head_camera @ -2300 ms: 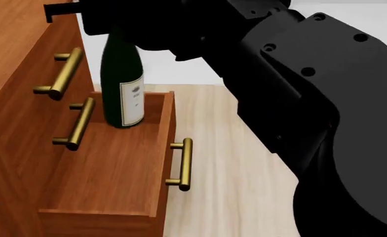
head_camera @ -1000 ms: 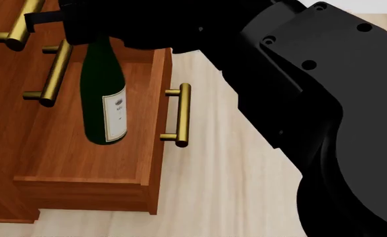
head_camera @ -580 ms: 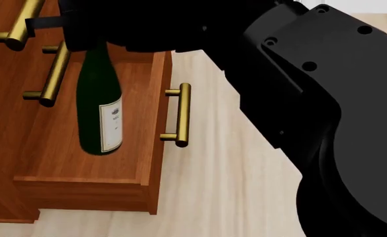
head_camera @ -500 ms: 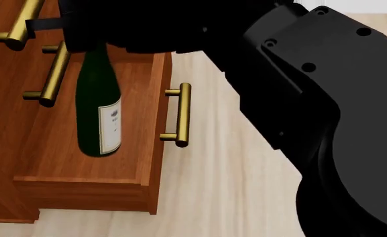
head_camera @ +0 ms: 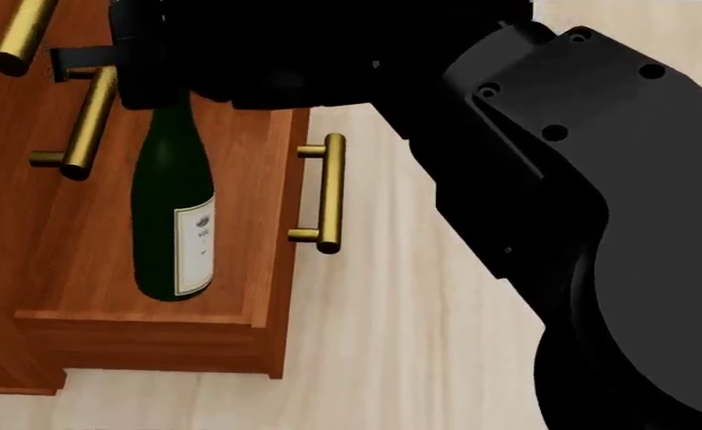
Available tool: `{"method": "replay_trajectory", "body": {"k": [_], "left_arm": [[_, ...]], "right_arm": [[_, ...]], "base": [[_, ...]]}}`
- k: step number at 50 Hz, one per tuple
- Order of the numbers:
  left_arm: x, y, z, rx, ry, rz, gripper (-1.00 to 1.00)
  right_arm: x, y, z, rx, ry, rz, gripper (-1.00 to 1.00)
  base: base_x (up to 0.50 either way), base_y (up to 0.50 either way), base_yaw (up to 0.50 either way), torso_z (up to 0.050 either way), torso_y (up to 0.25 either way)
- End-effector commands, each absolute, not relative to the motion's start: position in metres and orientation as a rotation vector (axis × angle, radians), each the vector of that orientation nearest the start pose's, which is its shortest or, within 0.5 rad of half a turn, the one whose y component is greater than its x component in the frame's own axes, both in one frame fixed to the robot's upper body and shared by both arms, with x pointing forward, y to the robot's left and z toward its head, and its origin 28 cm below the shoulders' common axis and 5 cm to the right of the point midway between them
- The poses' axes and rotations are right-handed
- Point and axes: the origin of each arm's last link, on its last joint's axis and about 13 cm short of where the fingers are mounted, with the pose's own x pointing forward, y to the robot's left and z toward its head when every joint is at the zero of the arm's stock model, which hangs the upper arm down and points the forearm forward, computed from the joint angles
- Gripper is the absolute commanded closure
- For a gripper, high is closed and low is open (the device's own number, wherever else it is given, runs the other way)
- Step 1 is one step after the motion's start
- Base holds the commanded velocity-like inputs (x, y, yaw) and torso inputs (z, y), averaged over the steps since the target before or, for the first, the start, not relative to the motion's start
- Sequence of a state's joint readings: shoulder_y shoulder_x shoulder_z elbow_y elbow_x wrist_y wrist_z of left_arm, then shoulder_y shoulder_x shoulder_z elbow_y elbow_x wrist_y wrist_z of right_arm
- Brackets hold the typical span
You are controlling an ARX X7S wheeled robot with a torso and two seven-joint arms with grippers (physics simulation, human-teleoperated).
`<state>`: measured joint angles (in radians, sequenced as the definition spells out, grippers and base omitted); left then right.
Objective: Put the wine bottle in the bottom drawer of the cabinet.
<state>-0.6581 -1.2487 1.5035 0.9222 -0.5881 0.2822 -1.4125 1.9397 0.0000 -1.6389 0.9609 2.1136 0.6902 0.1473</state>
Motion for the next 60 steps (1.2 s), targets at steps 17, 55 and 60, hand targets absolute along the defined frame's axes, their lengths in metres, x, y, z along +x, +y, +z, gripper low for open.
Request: {"method": "replay_trajectory", "body": {"k": [17,55,60], "left_arm": [[0.102,0.227,0.160,-0.024,-0.166,0.040,-1.00],[0.101,0.227,0.159,-0.025,-0.167,0.033,-1.00],[0.102,0.226,0.159,-0.026,-0.167,0.033,-1.00]], "right_arm": [[0.365,0.017,0.359,0.072,0.498,0.633,1.00],[0.368,0.018,0.350,0.069,0.502,0.604,1.00],[0.369,0.016,0.351,0.077,0.495,0.586,1.00]], "base": [[0.00,0.00,0.00,0.000,-0.143],[0.00,0.00,0.00,0.000,-0.083],[0.00,0.00,0.00,0.000,-0.152]]}}
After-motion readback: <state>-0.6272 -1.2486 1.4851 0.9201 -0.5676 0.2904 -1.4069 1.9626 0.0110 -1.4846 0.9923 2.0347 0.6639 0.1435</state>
